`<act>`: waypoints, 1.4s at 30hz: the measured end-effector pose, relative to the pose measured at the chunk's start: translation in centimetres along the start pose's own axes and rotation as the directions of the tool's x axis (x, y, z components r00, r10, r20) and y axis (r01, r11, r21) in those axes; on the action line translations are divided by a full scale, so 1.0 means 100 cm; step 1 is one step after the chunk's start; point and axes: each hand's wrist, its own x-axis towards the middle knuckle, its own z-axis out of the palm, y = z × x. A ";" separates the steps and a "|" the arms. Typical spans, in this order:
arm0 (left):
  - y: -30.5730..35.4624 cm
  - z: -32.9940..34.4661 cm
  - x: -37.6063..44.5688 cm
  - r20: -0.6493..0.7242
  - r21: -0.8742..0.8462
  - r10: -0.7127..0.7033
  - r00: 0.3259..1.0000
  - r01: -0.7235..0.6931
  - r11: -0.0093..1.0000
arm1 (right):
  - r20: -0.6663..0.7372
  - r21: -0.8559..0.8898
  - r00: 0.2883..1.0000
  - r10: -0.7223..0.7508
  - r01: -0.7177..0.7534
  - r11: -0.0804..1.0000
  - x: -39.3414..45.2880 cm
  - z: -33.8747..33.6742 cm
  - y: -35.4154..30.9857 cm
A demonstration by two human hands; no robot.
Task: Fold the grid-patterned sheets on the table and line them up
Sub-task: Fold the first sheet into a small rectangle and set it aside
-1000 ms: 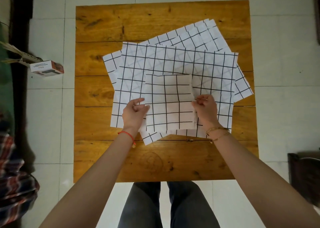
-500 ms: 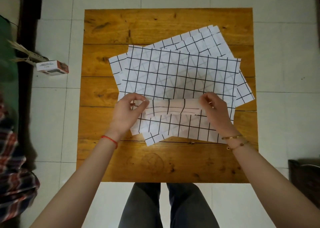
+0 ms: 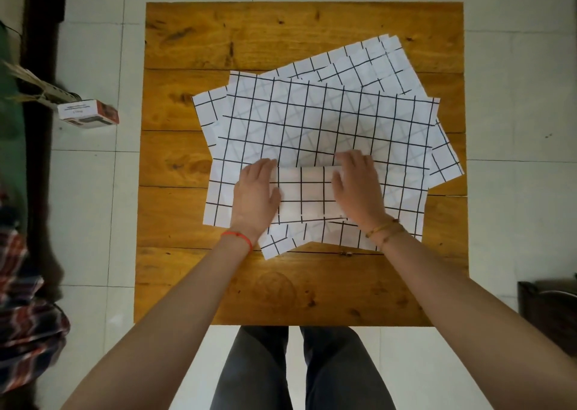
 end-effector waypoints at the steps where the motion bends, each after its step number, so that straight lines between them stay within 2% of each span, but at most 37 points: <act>1: 0.001 0.002 -0.004 0.020 0.090 0.031 0.999 -0.033 0.995 | 0.045 -0.041 0.996 -0.083 0.085 0.996 -0.002 0.003 -0.010; 5: 0.002 0.012 -0.018 0.157 0.293 -0.016 0.988 -0.031 0.956 | 0.216 -0.085 0.940 -0.263 0.287 0.954 -0.010 0.026 -0.047; 9: -0.001 0.018 -0.024 0.272 0.381 -0.095 0.957 -0.016 0.924 | 0.325 -0.112 0.909 -0.260 0.310 0.944 -0.013 0.043 -0.056; 13: -0.003 0.020 -0.029 0.320 0.420 -0.109 0.941 -0.038 0.907 | 0.344 -0.178 0.907 -0.244 0.318 0.931 -0.021 0.042 -0.037; 16: -0.002 0.022 -0.028 0.328 0.441 -0.138 0.935 -0.022 0.897 | 0.322 -0.240 0.927 -0.192 0.276 0.931 -0.026 0.033 -0.012; 21: -0.002 0.021 -0.029 0.331 0.448 -0.131 0.934 -0.034 0.893 | 0.272 -0.313 0.962 -0.008 0.096 0.945 -0.036 0.014 0.032; 26: -0.002 0.020 -0.035 0.307 0.455 -0.099 0.946 -0.054 0.889 | 0.210 -0.257 0.978 0.005 0.050 0.965 -0.034 0.013 0.022; 28: -0.002 0.019 -0.048 0.265 0.441 -0.036 0.964 -0.088 0.893 | 0.188 -0.233 0.982 -0.037 0.081 0.969 -0.038 0.014 0.011; 31: -0.005 0.024 -0.074 0.220 0.434 0.055 0.974 -0.148 0.888 | 0.237 -0.200 0.954 -0.186 0.235 0.951 -0.055 0.023 -0.009; 35: -0.005 0.033 -0.101 0.244 0.438 0.028 0.969 -0.136 0.889 | 0.341 -0.132 0.875 -0.344 0.407 0.904 -0.078 0.040 -0.031; 42: 0.001 0.038 -0.110 0.226 0.450 -0.051 0.973 -0.058 0.891 | 0.359 -0.184 0.893 -0.272 0.353 0.917 -0.101 0.039 -0.009</act>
